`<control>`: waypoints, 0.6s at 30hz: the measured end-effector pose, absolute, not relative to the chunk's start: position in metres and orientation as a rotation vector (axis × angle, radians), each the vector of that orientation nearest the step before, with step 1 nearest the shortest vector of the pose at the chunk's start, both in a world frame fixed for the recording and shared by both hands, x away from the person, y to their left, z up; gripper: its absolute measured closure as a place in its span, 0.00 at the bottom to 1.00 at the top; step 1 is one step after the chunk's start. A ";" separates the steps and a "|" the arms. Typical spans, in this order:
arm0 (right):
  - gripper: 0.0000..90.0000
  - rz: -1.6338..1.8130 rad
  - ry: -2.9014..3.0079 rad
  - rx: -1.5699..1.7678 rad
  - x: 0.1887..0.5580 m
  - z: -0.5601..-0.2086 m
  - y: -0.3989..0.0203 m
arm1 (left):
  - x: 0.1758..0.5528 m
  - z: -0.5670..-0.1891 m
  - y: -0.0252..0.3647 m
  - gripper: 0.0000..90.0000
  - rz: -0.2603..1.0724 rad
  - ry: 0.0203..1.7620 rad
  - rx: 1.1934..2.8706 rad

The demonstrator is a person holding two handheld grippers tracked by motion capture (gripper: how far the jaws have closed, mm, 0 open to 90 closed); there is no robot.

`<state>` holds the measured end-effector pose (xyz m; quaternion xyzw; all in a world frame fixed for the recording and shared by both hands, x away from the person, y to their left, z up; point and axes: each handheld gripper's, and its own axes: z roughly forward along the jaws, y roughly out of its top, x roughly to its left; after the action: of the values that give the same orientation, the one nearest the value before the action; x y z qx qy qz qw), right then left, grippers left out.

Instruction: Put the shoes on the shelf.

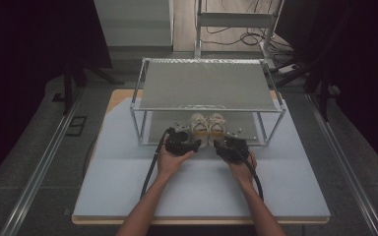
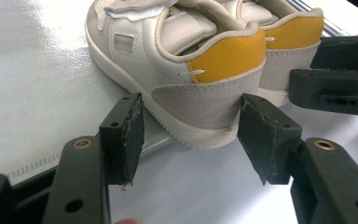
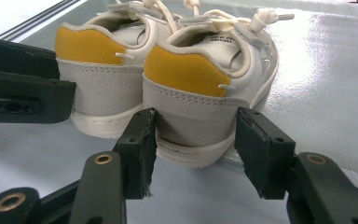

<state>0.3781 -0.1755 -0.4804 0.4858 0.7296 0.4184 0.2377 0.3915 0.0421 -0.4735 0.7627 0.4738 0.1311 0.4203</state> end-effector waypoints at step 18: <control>0.52 1.142 2.025 1.346 0.384 -0.481 -0.176 | 0.404 -0.473 0.046 0.44 0.350 1.161 1.954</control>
<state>0.3836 -0.1758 -0.4811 0.4882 0.7344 0.4140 0.2256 0.4042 0.0458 -0.4730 0.7754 0.4607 0.1389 0.4089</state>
